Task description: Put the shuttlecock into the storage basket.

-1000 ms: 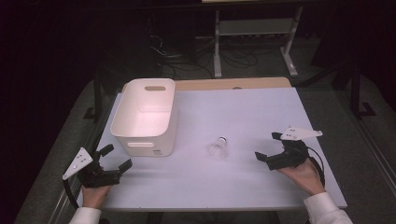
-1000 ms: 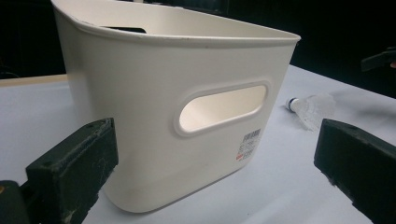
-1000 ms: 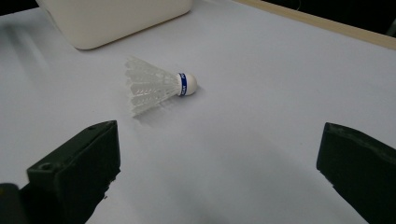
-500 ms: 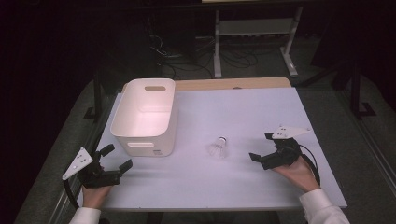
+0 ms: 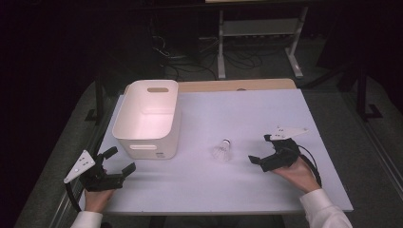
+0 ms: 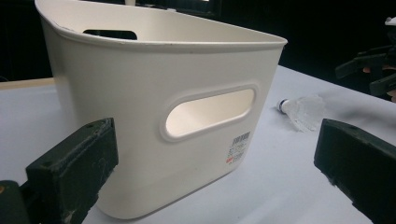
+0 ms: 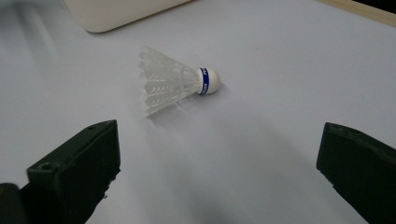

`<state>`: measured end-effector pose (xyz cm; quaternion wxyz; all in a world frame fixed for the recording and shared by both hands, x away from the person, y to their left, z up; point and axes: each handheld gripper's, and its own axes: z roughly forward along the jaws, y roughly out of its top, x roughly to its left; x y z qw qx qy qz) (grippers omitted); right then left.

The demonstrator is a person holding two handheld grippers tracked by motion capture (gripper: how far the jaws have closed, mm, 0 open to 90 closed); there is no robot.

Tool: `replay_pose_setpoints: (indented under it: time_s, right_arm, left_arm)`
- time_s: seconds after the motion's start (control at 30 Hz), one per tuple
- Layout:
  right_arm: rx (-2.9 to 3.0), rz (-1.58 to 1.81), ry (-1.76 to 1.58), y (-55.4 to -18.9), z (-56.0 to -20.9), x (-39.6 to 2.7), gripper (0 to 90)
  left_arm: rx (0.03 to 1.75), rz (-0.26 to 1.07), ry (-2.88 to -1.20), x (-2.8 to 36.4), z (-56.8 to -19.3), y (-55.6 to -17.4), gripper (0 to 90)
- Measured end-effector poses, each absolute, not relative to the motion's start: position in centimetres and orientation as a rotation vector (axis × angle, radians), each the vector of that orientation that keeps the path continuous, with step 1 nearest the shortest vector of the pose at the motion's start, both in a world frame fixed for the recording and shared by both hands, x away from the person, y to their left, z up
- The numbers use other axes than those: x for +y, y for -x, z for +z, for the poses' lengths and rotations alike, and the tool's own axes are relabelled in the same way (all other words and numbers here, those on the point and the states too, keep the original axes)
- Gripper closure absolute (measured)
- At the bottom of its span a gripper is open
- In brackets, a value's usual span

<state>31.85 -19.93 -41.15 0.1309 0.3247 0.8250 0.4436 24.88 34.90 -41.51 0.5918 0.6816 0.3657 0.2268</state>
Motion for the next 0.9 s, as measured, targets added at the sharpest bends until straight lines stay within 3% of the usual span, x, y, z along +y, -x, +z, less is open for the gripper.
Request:
replay_pose_setpoints:
  time_s: [0.9]
  right_arm:
    - [2.487,1.221,-0.919,-33.6,-42.3,-17.4,0.0]
  left_arm:
    - [0.851,0.514,-1.575,34.6,-41.5,-24.9,0.0]
